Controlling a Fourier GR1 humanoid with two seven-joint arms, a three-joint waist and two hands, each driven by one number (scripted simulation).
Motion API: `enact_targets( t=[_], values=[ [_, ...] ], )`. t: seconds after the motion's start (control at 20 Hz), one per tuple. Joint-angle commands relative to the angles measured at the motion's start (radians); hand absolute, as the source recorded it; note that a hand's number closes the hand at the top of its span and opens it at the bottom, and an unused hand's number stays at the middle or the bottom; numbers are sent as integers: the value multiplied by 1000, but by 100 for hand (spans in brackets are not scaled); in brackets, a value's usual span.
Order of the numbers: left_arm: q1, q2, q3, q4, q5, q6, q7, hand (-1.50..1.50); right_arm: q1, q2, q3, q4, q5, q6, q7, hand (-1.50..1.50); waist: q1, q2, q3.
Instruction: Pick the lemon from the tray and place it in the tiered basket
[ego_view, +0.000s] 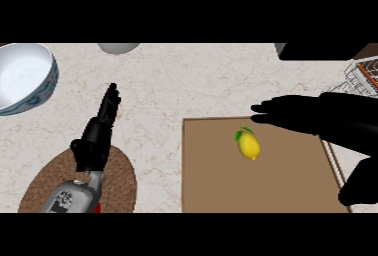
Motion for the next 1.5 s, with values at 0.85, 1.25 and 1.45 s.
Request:
enact_targets(
  t=[0.85,1.25,1.45],
  values=[
    [36,-69,51,8,-78,-62,-24,0,60,-42,85,85,480,-86,-301,-150,4,2,1],
    [53,-44,98,-45,-55,-119,15,0,101,-30,160,-4,598,-152,-347,-150,1,0,0],
    [25,-74,89,-58,-101,-86,56,0,138,19,159,112,697,-286,-383,-150,0,1,1]
  ],
)
